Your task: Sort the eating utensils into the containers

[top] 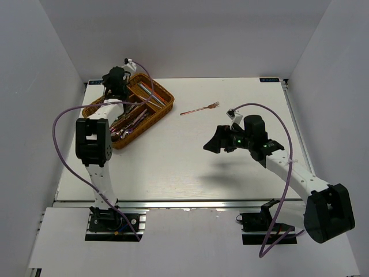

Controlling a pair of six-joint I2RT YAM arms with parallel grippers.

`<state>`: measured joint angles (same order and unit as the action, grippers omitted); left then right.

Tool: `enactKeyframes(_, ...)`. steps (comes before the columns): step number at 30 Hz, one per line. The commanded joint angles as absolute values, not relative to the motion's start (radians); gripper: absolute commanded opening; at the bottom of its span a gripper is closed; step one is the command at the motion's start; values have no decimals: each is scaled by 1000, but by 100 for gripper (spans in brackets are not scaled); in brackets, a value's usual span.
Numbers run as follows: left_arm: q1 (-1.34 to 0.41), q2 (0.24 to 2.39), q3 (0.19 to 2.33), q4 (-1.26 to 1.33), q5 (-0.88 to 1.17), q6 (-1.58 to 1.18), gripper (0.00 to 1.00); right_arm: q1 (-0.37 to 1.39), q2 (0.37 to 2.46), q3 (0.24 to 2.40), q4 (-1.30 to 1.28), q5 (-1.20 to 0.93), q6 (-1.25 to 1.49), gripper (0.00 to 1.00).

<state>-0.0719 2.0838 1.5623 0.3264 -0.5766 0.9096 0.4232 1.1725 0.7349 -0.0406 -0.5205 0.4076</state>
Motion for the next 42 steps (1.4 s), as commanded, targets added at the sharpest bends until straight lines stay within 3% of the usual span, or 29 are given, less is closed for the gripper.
enactKeyframes(1, -63, 1901, 1609, 245, -450, 865, 0, 426, 1186, 755, 21, -526, 399, 89)
enactKeyframes(14, -18, 2071, 1485, 453, -428, 1080, 0, 426, 1177, 739, 18, -522, 387, 89)
enactKeyframes(17, -12, 2094, 1476, 462, -433, 1074, 7, 426, 1184, 742, 17, -514, 382, 89)
enactKeyframes(20, -9, 2100, 1476, 451, -420, 1032, 29, 426, 1192, 744, 18, -503, 382, 89)
enactKeyframes(21, -9, 2095, 1482, 443, -422, 1017, 44, 426, 1193, 742, 18, -499, 380, 89)
enactKeyframes(23, -11, 2085, 1489, 465, -440, 970, 62, 425, 1196, 742, 17, -470, 380, 89)
enactKeyframes(24, -9, 2063, 1488, 485, -468, 950, 82, 426, 1193, 745, 12, -454, 385, 89)
enactKeyframes(26, -11, 2004, 1488, 514, -483, 870, 98, 426, 1192, 753, 2, -404, 382, 89)
enactKeyframes(32, -11, 1795, 1540, 376, -401, 565, 98, 422, 1213, 749, 55, -301, 492, 89)
enactKeyframes(36, -11, 1634, 1578, 227, -397, 220, 98, 425, 1418, 802, 209, -361, 638, 89)
enactKeyframes(40, -11, 1468, 1524, 5, -414, -226, 98, 469, 1734, 1174, -88, 75, 747, 89)
enactKeyframes(42, -11, 1359, 1393, -31, -300, -335, 98, 500, 1892, 1420, -274, 239, 817, 89)
